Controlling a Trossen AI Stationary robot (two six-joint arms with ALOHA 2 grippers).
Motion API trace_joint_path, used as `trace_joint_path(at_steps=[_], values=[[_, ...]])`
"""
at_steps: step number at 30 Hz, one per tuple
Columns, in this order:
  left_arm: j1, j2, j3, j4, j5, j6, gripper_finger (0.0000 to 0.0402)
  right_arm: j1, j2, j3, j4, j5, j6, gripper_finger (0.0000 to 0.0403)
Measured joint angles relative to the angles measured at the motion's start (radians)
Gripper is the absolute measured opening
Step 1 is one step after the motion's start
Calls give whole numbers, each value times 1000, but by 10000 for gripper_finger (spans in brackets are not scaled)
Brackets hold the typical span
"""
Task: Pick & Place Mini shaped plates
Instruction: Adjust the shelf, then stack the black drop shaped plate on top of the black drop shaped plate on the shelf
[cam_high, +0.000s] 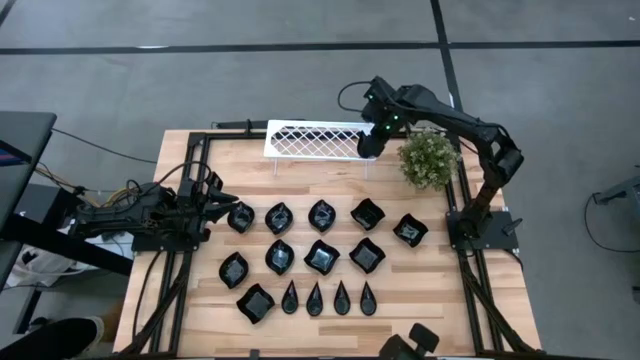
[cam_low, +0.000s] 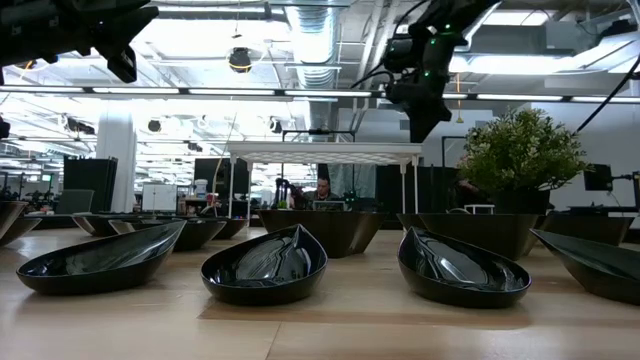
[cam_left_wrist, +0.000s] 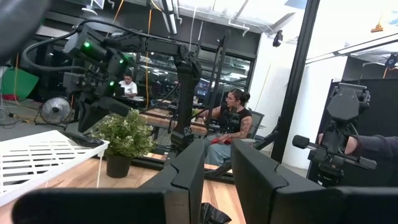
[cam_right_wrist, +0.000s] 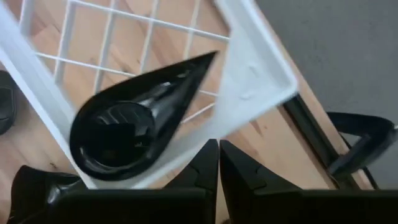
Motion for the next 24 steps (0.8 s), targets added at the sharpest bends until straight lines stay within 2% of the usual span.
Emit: trace_joint_path(at_steps=[17,24], values=[[0,1,0,14,0,0,82,36,13,2,21,1,19,10],[0,1,0,14,0,0,82,40,11,52,-55,97,18,10]])
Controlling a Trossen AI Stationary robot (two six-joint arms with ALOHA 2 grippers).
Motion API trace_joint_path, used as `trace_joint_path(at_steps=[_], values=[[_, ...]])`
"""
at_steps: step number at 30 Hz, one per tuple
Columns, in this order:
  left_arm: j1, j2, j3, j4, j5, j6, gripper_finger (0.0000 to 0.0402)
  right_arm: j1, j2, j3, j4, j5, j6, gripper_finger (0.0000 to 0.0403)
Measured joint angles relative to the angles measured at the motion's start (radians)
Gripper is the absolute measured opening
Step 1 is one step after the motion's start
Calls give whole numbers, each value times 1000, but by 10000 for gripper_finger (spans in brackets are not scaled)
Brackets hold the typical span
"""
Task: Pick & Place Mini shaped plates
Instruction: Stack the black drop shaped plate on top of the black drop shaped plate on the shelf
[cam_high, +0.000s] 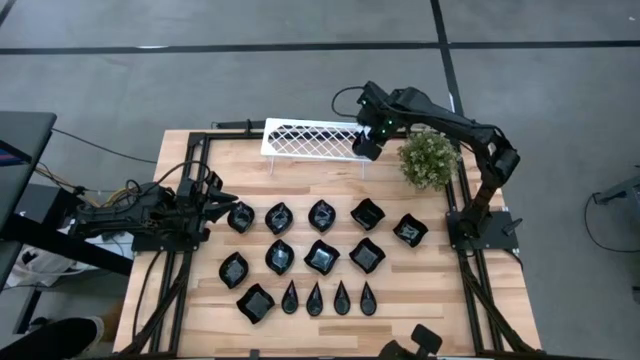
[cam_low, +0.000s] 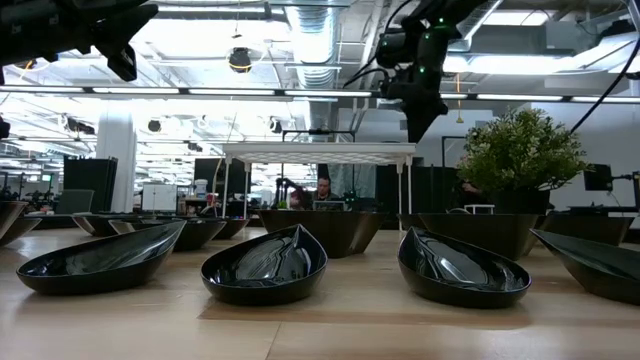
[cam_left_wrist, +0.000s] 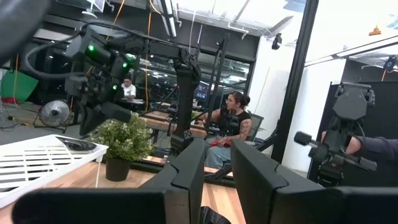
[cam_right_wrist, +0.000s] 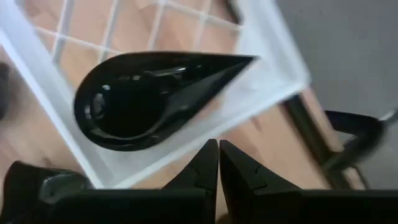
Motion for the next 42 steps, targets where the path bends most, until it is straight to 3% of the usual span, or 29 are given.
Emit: trace_joint_path(at_steps=[8,13,18,26,34,42], values=[[0,0,0,0,0,0,82,17,-2,205,-101,10,3,10],[0,0,0,0,0,0,82,82,-3,341,-203,-110,37,10],[0,0,0,0,0,0,82,222,-3,411,-279,-250,73,10],[0,0,0,-1,0,0,82,521,-3,415,-327,-299,163,10],[0,0,0,-1,0,0,82,771,-3,405,-346,-235,484,10],[0,0,0,-1,0,-3,82,949,-3,246,-375,-173,803,10]])
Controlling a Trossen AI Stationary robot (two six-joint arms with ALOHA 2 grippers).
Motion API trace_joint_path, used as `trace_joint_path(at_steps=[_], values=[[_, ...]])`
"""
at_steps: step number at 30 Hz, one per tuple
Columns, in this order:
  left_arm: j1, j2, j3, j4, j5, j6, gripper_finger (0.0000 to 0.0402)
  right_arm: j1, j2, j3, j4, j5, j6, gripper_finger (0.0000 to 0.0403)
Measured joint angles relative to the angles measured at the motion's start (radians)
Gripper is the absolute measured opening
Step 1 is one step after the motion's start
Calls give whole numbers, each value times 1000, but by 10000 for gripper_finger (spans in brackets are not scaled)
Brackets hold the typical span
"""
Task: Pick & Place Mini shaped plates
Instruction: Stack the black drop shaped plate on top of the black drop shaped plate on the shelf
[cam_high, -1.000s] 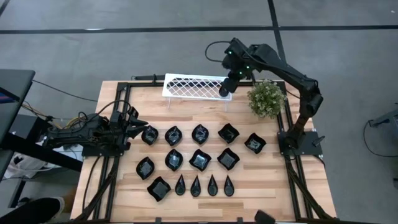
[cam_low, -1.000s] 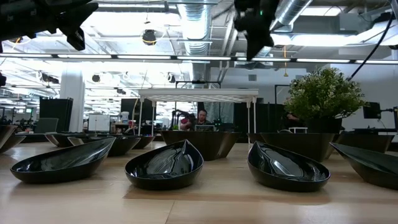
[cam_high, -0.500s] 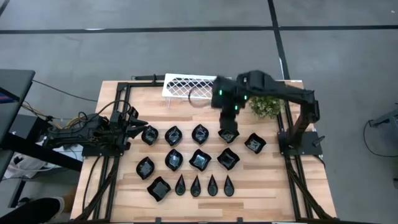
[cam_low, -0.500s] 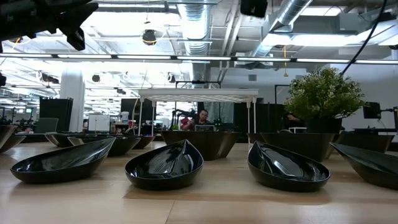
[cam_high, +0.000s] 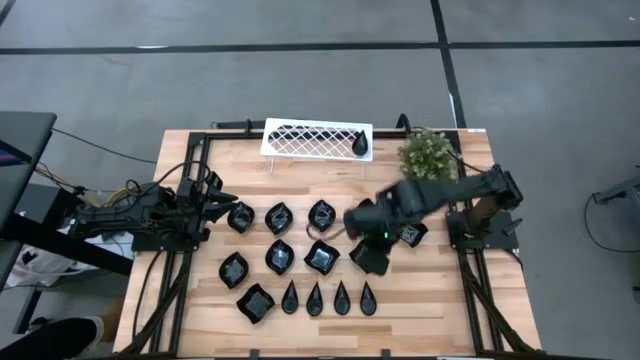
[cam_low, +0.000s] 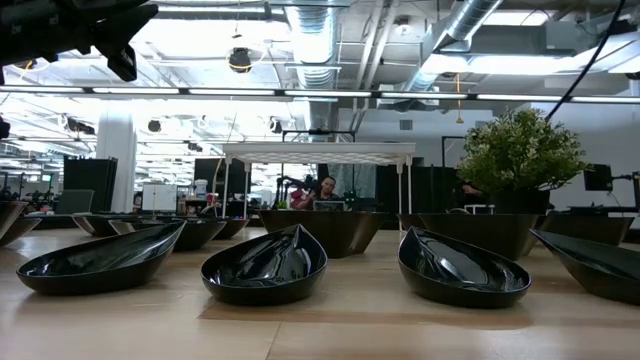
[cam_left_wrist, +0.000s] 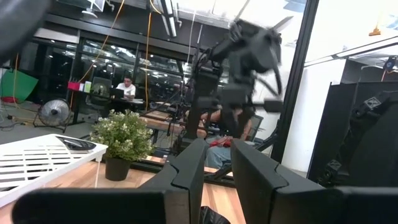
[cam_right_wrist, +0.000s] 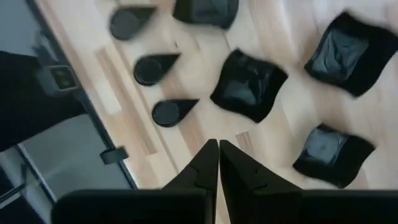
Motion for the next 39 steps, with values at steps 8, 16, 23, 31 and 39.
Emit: trace_joint_path(at_steps=[8,16,23,31,39], values=[[0,0,0,0,0,0,82,127,1,-197,72,37,197,10],[0,0,0,0,0,0,82,178,-1,-365,143,31,283,10],[0,0,0,0,0,-53,82,242,-139,-606,262,-16,380,3],[0,0,0,1,1,-60,82,428,-466,-878,513,84,696,2],[0,0,0,3,1,-60,82,504,-534,-1030,923,202,745,2]])
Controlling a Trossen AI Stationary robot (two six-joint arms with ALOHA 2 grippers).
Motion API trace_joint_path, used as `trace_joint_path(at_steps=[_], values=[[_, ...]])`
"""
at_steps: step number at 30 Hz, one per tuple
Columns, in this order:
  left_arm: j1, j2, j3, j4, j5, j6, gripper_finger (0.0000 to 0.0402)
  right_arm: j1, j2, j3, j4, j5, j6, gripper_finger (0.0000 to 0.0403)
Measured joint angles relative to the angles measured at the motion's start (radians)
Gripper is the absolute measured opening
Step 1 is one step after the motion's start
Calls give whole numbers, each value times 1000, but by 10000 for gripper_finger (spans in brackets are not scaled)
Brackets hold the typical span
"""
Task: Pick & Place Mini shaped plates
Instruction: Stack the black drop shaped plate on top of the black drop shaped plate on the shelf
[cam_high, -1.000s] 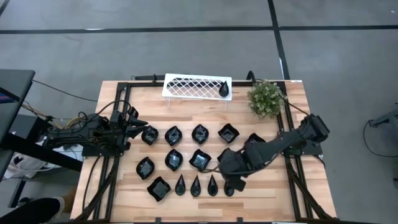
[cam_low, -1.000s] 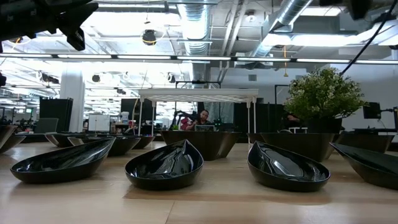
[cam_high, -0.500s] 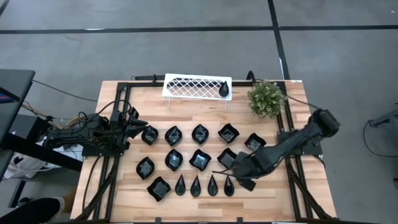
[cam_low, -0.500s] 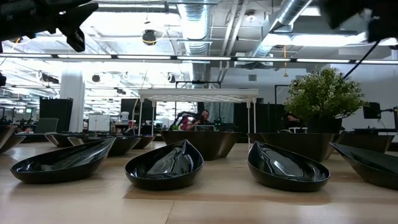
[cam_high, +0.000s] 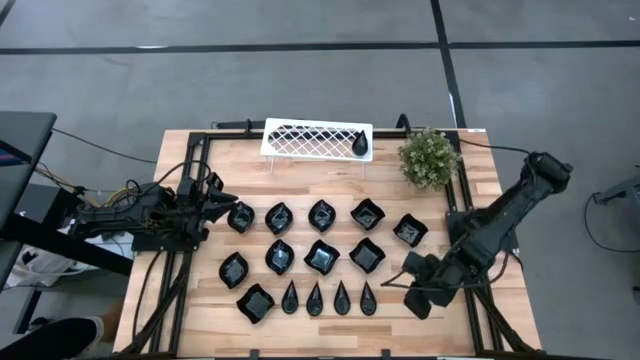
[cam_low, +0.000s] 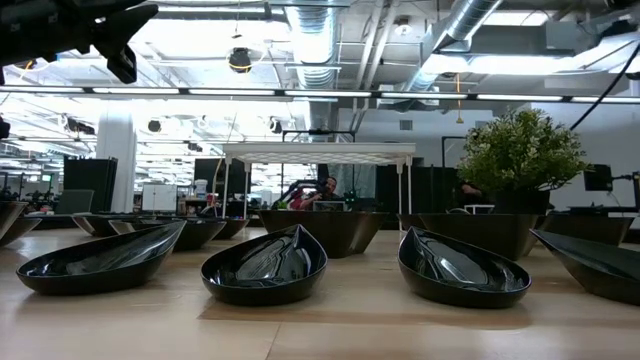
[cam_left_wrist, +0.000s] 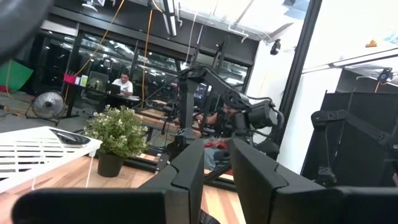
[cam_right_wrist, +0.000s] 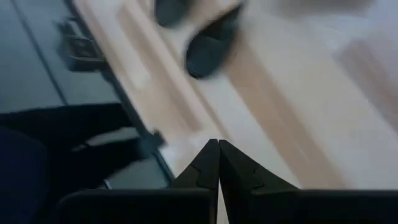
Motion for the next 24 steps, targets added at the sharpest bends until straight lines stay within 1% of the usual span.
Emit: trace_joint_path(at_steps=[7,11,13,20,24], values=[[0,0,0,1,0,0,82,-4,115,-4,64,12,7,9],[0,0,0,2,0,0,82,-17,171,-4,67,26,104,15],[0,0,0,2,0,0,82,-29,197,-4,71,25,125,21],[0,0,0,4,0,0,82,-84,233,-4,141,18,126,68],[0,0,0,4,0,0,82,-89,234,-4,182,19,106,92]])
